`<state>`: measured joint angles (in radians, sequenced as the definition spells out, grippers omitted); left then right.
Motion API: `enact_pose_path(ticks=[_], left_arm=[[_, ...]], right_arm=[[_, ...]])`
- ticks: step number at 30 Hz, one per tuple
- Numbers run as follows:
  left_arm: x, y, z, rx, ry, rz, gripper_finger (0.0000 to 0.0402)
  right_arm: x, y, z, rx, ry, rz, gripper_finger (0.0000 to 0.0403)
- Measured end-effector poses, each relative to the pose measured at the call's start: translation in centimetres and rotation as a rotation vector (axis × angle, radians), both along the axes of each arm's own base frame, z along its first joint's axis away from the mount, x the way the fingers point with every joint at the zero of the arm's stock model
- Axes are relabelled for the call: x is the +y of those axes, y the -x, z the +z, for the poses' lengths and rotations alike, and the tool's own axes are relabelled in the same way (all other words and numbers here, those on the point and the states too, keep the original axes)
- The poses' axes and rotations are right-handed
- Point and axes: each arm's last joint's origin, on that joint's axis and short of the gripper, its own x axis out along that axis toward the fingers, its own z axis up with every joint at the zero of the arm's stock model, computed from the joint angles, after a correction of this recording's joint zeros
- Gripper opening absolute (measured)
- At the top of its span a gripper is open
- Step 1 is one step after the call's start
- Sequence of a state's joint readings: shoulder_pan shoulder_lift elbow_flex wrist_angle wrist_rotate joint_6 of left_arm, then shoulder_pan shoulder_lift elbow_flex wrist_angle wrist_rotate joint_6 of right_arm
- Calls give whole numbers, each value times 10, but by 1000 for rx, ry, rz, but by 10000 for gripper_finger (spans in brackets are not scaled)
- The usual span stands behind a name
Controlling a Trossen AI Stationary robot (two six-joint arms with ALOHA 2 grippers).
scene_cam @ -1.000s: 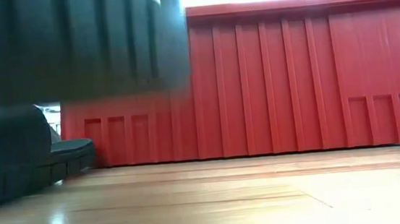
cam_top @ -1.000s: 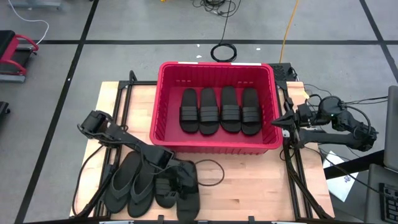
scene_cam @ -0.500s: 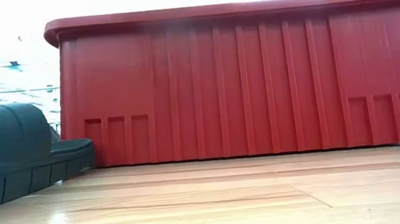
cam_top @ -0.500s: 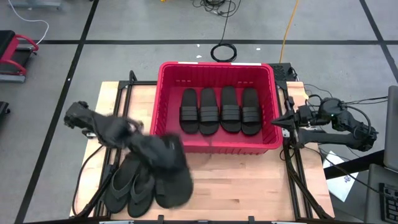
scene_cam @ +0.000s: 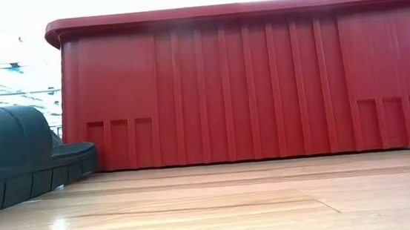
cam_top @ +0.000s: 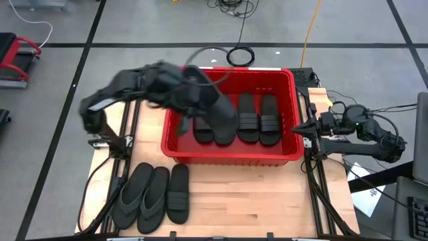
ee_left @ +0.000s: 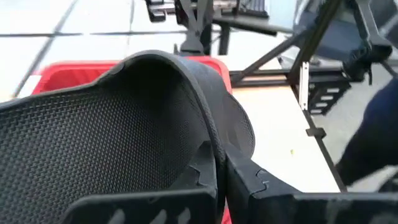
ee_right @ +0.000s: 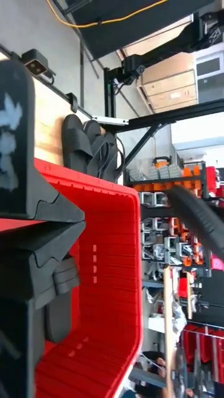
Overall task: Pick and place slides into bin
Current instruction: Put the black slipper into the red organizer bin
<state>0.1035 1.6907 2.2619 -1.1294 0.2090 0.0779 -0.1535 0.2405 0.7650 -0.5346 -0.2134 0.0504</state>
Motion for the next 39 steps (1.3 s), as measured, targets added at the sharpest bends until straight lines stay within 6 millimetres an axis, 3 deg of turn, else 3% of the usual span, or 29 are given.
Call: enact_pose_path(ticks=[7,11,15,18,22,28,33,39], left_arm=[[53,-57,-39,52,7,-143,0],[77,-73,-54,45,-58,-92,0],[95,-80,-54,-13,-23,22,0],[100,-83,-46,-91,-11,68,1],[103,-88,-34,-207,-31,170,1],[107,-89,-28,-260,-88,265,1],[113,-87,-30,-236,-95,314,1],[114,-93,-31,-275,-95,317,1]], right_arm=[[0,0,-3,31,-10,-13,0],[-4,-1,1,-6,-6,-121,0],[-11,-6,10,-83,-18,-344,0],[-15,-14,19,-165,-45,-448,0],[-19,-36,25,-185,-50,-445,15],[-23,-74,23,-162,-95,-391,88],[-26,-75,31,-214,-51,-414,142],[-31,-76,36,-296,-195,-422,145]])
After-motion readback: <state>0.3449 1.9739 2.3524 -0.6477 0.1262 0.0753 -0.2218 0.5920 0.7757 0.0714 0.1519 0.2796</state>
